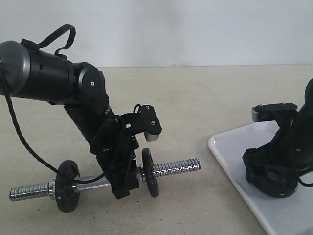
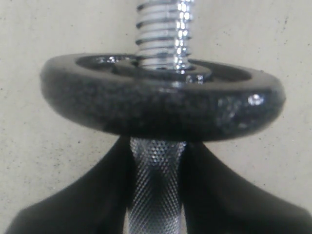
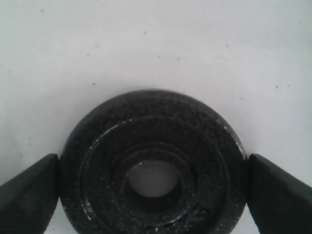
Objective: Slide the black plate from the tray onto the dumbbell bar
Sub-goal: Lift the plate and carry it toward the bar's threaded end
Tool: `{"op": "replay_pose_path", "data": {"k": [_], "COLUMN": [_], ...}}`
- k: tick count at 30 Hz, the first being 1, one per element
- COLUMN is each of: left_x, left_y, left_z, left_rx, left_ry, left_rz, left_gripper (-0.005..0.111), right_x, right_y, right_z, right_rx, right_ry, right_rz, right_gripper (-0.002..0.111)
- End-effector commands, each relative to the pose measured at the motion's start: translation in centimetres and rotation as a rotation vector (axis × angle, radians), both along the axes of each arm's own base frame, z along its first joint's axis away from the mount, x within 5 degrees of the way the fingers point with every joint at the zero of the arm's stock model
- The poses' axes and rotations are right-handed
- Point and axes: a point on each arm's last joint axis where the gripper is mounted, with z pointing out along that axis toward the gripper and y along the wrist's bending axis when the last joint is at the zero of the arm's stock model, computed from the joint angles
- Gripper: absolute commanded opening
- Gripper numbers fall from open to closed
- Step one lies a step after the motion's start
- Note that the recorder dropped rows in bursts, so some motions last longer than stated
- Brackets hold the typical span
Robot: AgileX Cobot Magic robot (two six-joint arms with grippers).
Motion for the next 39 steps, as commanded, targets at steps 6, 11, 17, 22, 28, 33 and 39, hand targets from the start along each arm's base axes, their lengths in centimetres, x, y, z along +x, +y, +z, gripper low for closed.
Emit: {"op": "replay_pose_path", "data": {"k": [6, 11, 17, 22, 28, 33, 39], "left_x": [-0.4, -0.6, -0.7, -0.7, -0.8, -0.8, -0.9], "left_y": [0.0, 0.2, 0.2, 0.2, 0.3, 0.3, 0.3], "left_z": [0.1, 0.1, 0.1, 0.5, 1.7, 2.0, 2.4], "left_rx": [0.001, 0.017, 0.019, 0.015, -0.004, -0.011, -0.016], "left_ry": [0.034, 0.049, 0.055, 0.041, 0.012, 0.007, 0.009], "left_rz": [-0.003, -0.018, -0.021, -0.033, -0.036, -0.033, -0.035], "left_gripper": [0.004, 0.004, 0.004, 0.004, 0.004, 0.004, 0.004], "right_x": [-0.2, -0.2, 0.0, 0.3, 0.4, 0.2, 0.2], "right_y": [0.7, 1.8, 0.7, -0.4, -0.3, 0.1, 0.4], "right_z": [-0.4, 0.0, 0.8, 2.5, 3.6, 4.3, 4.8], "right_rx": [0.097, 0.274, 0.469, 0.759, 0.904, 0.986, 1.051], "right_ry": [0.037, 0.039, 0.06, 0.013, -0.026, -0.031, -0.04], "right_rz": [-0.034, -0.021, -0.036, -0.023, 0.015, 0.057, 0.081], "right_gripper": [0.0, 0.0, 0.0, 0.0, 0.0, 0.0, 0.0]}}
